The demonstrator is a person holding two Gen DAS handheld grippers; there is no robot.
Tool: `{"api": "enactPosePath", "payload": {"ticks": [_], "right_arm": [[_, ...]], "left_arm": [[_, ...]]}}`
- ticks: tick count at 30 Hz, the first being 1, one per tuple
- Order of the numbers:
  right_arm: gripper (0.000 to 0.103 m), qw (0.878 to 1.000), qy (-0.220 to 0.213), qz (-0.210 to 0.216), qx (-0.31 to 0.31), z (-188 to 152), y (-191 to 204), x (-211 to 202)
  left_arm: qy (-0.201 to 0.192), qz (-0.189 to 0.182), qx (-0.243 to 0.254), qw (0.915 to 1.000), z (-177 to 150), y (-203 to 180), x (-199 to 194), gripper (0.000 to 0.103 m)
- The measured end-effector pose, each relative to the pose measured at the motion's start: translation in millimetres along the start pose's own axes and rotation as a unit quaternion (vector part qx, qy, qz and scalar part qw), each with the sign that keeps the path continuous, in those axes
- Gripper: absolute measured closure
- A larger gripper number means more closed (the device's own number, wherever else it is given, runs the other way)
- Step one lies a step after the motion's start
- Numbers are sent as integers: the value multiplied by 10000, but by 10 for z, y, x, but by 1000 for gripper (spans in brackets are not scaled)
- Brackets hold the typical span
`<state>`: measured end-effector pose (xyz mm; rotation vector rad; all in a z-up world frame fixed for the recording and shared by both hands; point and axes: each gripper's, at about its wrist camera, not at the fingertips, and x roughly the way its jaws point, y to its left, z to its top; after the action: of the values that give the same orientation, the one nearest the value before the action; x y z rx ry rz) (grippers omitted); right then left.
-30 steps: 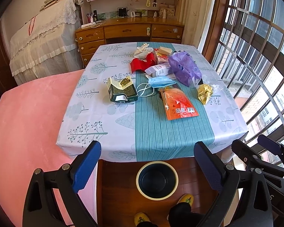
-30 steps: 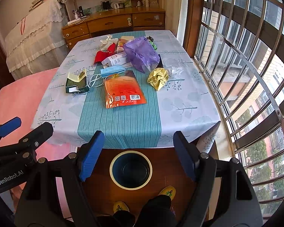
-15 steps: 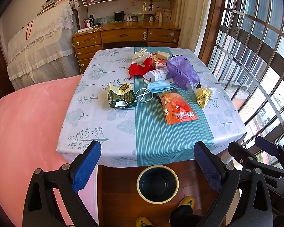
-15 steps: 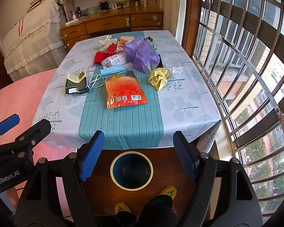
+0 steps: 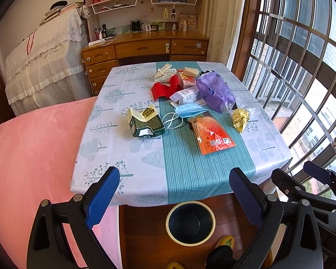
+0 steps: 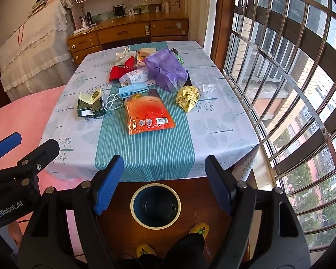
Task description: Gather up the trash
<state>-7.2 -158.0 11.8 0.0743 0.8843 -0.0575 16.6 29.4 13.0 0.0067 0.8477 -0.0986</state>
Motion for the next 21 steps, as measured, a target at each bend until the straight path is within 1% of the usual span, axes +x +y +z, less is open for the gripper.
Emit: {"api": "enactPosePath", "payload": {"ticks": [10, 14, 17, 21], "right_arm": [[29, 9999, -66, -102, 38, 55, 59, -42], [29, 9999, -5, -135, 87, 86, 18, -9], [29, 9997, 24, -159, 165, 126, -54, 34], [29, 9996, 64, -190, 191, 261, -191, 194]], "left_arm": [[-74, -87, 89, 9999, 76, 59, 13, 3], [-35, -172, 113, 9998, 128, 38, 65, 3], [21, -275, 141, 9995, 188, -22, 145, 3], [44, -333, 183, 9993, 326, -188, 333, 3]]}}
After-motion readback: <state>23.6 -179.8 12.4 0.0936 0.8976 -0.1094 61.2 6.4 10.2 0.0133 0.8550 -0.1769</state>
